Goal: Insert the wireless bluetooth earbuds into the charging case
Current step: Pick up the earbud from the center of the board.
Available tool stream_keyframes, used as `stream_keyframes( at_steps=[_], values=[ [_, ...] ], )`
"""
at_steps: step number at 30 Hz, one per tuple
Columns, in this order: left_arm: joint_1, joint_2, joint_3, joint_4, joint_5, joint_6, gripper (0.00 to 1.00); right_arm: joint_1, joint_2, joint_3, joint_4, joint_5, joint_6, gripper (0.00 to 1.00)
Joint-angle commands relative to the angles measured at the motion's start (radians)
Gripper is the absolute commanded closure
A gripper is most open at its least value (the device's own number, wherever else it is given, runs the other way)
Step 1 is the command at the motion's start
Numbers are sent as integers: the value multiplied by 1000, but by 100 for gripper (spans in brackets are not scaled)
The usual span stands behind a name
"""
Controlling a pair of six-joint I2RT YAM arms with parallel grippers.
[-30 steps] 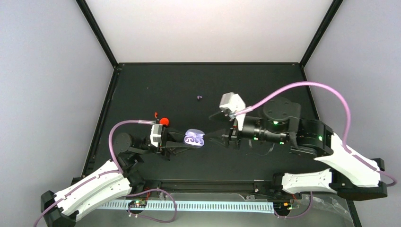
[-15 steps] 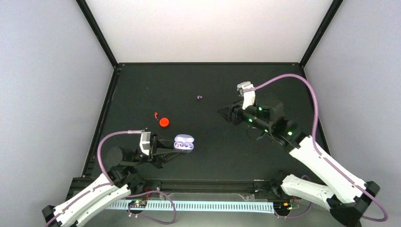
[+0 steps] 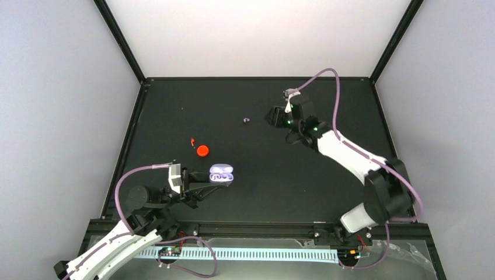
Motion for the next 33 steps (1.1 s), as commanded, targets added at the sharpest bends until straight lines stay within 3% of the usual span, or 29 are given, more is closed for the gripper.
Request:
stream_keyframes(
  at_steps=[1, 7, 15, 22, 33],
  values=[
    [2, 60, 62, -17, -33, 69, 98, -64, 215, 124, 138, -63, 32, 33],
    [2, 147, 132, -47, -11, 114, 98, -66, 525, 405, 121, -123, 75, 40],
    [4, 226, 153, -18, 4, 138, 98, -50, 788, 705, -5, -139, 82, 47],
    [5, 249, 154, -28, 10, 159, 98, -45, 905, 825, -98, -125, 94, 54],
    [5, 228, 143, -51, 1, 157, 98, -21, 964, 870, -151, -122, 113, 63]
  ],
)
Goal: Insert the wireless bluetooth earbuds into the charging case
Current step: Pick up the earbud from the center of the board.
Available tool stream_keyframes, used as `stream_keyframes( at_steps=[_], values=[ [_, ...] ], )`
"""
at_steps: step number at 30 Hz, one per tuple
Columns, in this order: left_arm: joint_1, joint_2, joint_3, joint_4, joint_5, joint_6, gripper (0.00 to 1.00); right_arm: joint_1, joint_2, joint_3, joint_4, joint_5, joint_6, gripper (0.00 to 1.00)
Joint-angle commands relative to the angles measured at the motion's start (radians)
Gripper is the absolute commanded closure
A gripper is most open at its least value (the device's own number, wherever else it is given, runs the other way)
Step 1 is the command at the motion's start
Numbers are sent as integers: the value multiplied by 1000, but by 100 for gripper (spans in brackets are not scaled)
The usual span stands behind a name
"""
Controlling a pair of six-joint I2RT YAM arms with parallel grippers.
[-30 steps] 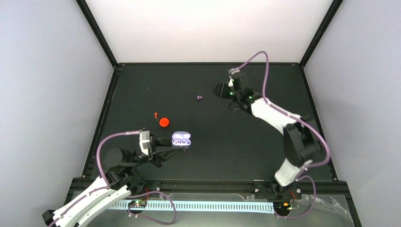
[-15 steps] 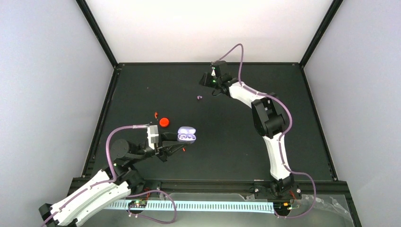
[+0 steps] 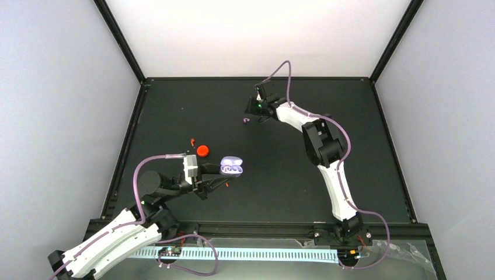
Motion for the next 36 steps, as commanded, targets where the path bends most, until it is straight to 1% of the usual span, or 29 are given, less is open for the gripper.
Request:
stream_keyframes(
  at_steps=[1, 9, 19, 25, 36],
  values=[
    [5, -18, 24, -13, 3, 10, 98, 15, 27, 47, -37, 9, 10, 64],
    [5, -38, 27, -41, -14, 30, 98, 35, 54, 91, -136, 66, -19, 68],
    [5, -42, 26, -35, -10, 28, 98, 41, 62, 104, -173, 71, -44, 70],
    [5, -47, 24, -34, -8, 25, 98, 48, 47, 88, -186, 71, -56, 78],
    [5, -67, 15, -36, 1, 18, 98, 72, -1, 22, -212, 105, -103, 87]
  ],
)
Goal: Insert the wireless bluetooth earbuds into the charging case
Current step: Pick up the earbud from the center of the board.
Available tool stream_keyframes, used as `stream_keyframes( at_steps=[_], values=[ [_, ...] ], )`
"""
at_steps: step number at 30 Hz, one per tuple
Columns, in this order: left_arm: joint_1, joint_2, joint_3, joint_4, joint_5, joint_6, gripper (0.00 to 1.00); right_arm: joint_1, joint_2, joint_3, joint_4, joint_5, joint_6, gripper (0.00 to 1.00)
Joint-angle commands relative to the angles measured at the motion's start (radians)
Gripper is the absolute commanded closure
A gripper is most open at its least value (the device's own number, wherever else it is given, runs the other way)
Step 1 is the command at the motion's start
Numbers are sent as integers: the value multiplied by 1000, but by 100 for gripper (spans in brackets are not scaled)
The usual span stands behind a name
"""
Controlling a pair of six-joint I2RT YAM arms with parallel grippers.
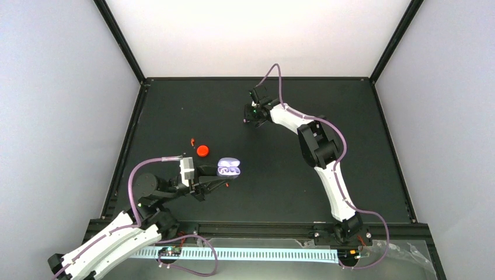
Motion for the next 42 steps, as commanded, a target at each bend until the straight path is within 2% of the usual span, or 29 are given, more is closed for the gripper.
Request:
stream_keyframes(
  at_steps=[1, 10, 14, 20, 28, 32, 36, 39, 42],
  values=[
    [5, -23, 13, 2, 1, 0, 98, 26, -37, -38, -71, 35, -38, 88],
    [5, -51, -2, -1, 6, -10, 98, 32, -76, -92, -87, 68, -57, 94],
    [5, -67, 0, -18, 6, -7, 98, 32, -139, -168, -74, 98, -66, 95],
    [5, -93, -8, -31, 2, -5, 99, 31, -330, -391, -4, 133, -81, 95],
    [5, -108, -13, -31, 20, -11, 98, 36, -616, -769, 75, 79, -70, 95],
    [3, -108, -19, -25, 27, -18, 98, 38, -717, -928, 116, 27, -59, 95],
    [4, -105, -23, -17, 33, -22, 99, 56, -755, -1004, 122, 27, -67, 95],
    [4, -99, -21, -12, 36, -22, 98, 57, -777, -1029, 154, 16, -58, 92],
    [4, -97, -16, -14, 33, -22, 98, 58, -784, -1011, 177, 7, -56, 83]
  ],
)
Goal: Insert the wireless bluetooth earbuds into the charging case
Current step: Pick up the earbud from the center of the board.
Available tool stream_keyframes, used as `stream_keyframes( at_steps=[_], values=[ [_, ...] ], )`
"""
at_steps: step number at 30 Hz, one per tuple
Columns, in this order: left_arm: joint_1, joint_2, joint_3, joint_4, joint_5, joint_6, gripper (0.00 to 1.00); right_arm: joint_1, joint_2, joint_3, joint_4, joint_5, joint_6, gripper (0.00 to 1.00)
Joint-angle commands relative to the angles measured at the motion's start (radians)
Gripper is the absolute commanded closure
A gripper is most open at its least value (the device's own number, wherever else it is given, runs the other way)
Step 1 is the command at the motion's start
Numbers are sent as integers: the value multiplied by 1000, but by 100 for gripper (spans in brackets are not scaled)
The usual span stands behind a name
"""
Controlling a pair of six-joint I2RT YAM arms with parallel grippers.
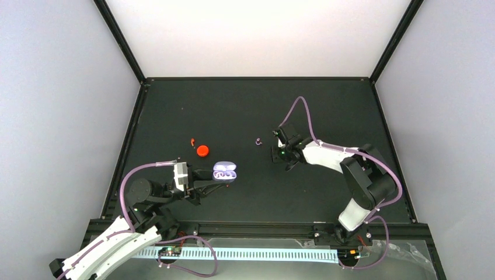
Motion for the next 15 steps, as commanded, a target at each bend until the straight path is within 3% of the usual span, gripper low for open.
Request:
stream_keyframes(
  at_steps=[1, 5, 15],
  values=[
    [4, 0, 8, 9, 15, -10, 98, 4, -34, 32, 85, -15, 4, 79],
    [4, 0, 7, 4, 7, -12, 98, 4, 9, 108, 99, -4, 4, 73],
    [3, -12, 25, -34, -20, -1, 99, 4, 193, 360, 70, -66, -45, 72]
  ],
)
